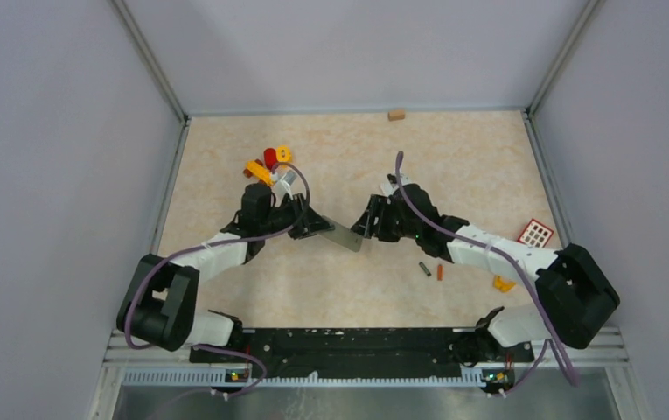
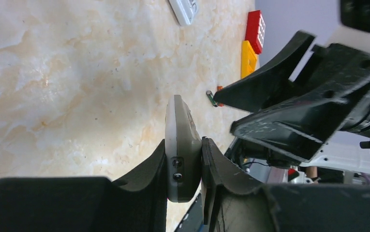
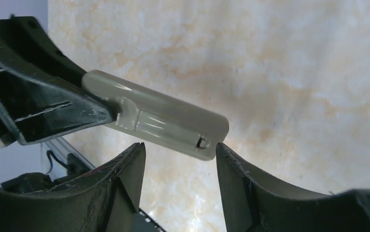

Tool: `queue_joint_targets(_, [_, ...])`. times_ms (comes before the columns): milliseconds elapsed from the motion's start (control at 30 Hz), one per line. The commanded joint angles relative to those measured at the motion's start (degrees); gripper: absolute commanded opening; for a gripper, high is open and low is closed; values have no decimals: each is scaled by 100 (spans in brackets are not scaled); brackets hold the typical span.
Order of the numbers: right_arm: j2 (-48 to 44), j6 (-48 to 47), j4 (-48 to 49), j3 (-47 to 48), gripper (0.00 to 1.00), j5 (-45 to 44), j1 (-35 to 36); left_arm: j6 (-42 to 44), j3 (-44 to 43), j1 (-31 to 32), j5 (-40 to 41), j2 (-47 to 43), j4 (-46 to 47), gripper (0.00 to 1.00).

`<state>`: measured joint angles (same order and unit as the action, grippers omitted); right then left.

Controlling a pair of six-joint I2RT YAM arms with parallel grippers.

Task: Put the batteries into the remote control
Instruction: Adjust the remote control, then remove the battery cover from the remote control.

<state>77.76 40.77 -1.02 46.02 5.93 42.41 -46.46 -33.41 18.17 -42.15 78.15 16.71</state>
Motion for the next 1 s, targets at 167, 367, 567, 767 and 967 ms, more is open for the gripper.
queue_joint_targets(167, [350, 2031, 879, -650, 40, 135, -20, -70, 580, 293, 1007, 235, 1029, 0])
queue_joint_targets(367, [706, 2195, 1053, -655, 34, 249, -22, -144, 723, 336, 1179, 300, 973, 0])
queue_joint_targets(567, [978, 2199, 1390, -679, 31, 156, -23, -52, 807, 343, 1393, 175, 636, 0])
queue_joint_targets(767, [1235, 2101, 1525, -531, 31, 190, -47, -52, 868, 344, 1411, 170, 526, 0])
queue_joint_targets(967, [1392, 2068, 1650, -524, 31, 183, -49, -50, 924, 340, 1464, 139, 472, 0])
